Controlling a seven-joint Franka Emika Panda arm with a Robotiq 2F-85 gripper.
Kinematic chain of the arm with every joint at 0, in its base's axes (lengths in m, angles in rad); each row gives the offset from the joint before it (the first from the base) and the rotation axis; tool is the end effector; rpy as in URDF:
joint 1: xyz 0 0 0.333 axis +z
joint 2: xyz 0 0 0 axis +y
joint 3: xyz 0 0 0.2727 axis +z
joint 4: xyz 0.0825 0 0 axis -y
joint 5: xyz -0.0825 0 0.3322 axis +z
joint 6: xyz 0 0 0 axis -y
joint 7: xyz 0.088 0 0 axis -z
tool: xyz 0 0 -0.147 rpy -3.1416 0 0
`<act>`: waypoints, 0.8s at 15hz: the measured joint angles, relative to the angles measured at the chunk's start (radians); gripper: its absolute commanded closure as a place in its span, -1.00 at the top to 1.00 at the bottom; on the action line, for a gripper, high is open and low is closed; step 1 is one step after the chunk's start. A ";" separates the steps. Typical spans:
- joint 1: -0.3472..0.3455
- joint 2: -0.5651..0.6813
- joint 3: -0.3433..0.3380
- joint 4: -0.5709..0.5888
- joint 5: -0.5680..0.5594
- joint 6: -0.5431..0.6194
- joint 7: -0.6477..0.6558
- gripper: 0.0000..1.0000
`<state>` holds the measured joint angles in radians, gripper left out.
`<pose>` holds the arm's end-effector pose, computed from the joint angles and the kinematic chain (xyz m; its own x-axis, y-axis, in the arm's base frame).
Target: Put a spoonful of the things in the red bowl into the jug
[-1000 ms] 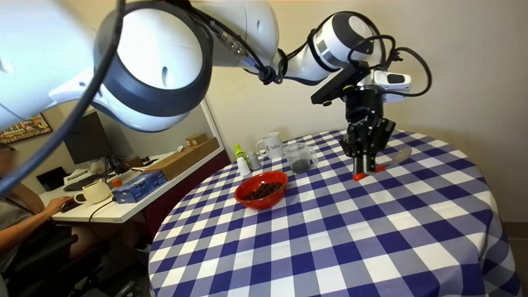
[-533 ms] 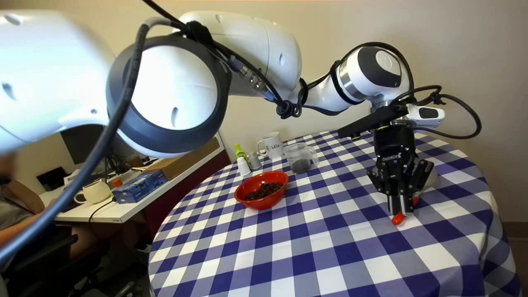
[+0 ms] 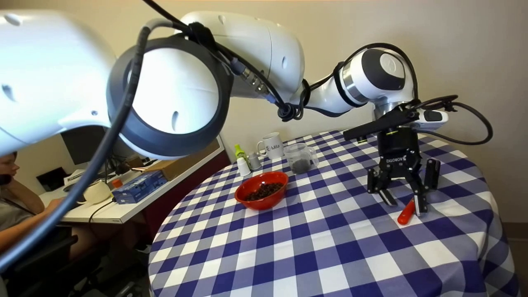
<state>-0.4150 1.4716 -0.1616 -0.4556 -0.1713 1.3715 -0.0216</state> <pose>0.5326 -0.3211 0.0788 0.7316 -0.4430 -0.5183 -0.3262 -0.8949 0.3044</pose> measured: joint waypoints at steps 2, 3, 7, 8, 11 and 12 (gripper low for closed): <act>-0.009 -0.004 0.020 0.005 0.031 0.024 -0.027 0.98; -0.015 -0.009 0.034 0.005 0.051 0.041 -0.041 1.00; -0.023 -0.041 0.083 0.011 0.116 0.126 -0.093 1.00; -0.023 -0.051 0.093 0.012 0.129 0.152 -0.100 1.00; -0.016 -0.079 0.109 0.014 0.143 0.222 -0.100 1.00; -0.011 -0.086 0.109 0.014 0.143 0.238 -0.100 1.00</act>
<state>-0.4260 1.3852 -0.0526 -0.4416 -0.0279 1.6091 -0.1220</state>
